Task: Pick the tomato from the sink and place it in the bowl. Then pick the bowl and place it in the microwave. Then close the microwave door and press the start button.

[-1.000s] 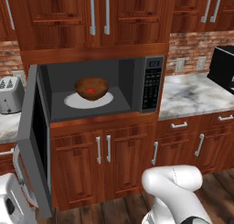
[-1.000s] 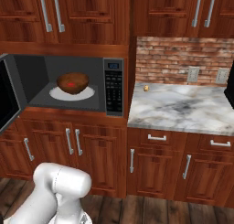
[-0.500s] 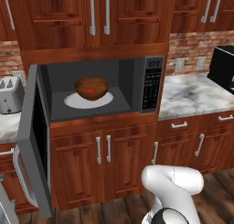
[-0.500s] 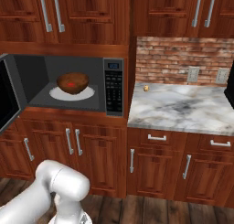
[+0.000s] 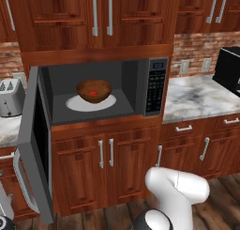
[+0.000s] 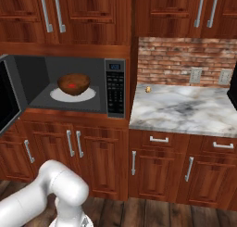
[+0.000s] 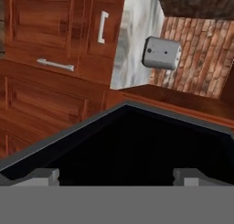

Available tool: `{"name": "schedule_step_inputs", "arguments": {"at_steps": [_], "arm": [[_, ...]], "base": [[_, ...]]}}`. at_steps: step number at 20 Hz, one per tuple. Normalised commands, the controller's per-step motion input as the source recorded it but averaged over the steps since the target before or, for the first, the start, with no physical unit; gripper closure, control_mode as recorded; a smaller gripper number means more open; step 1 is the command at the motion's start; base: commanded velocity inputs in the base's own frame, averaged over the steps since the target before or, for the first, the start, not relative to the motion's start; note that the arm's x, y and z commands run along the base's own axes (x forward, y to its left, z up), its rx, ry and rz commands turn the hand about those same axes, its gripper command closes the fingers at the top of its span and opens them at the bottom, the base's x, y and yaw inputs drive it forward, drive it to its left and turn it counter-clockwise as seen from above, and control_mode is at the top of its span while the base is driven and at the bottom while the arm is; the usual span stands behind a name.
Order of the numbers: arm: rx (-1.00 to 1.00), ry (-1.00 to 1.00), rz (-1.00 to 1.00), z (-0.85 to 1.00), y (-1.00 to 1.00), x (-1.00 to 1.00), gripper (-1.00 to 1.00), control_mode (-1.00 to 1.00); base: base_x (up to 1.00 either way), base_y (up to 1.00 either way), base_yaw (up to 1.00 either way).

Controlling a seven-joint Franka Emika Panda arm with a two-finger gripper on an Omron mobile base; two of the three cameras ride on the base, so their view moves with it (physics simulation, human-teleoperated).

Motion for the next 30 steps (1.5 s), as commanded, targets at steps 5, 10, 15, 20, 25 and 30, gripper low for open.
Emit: {"name": "schedule_step_inputs", "arguments": {"at_steps": [5, 10, 15, 20, 25, 30], "arm": [[0.00, 0.00, -0.01, -0.07, -0.01, 0.59, -1.00, -1.00], [0.06, 0.00, 0.00, 0.00, -0.33, 0.23, -1.00, -1.00], [0.15, 0.00, 0.00, 0.00, -0.92, -0.06, -1.00, -1.00], [0.17, 0.00, 0.00, 0.00, -1.00, -0.01, -1.00, -1.00], [0.16, 0.00, 0.00, 0.10, -1.00, 0.00, -1.00, -1.00], [0.14, 0.00, 0.00, 0.16, -1.00, 0.09, -1.00, -1.00]], "base": [[0.00, 0.00, 0.00], [0.00, 0.00, 0.00], [0.00, 0.00, 0.00], [0.00, 0.00, 0.00], [0.00, 0.00, 0.00], [0.00, 0.00, 0.00]]}}
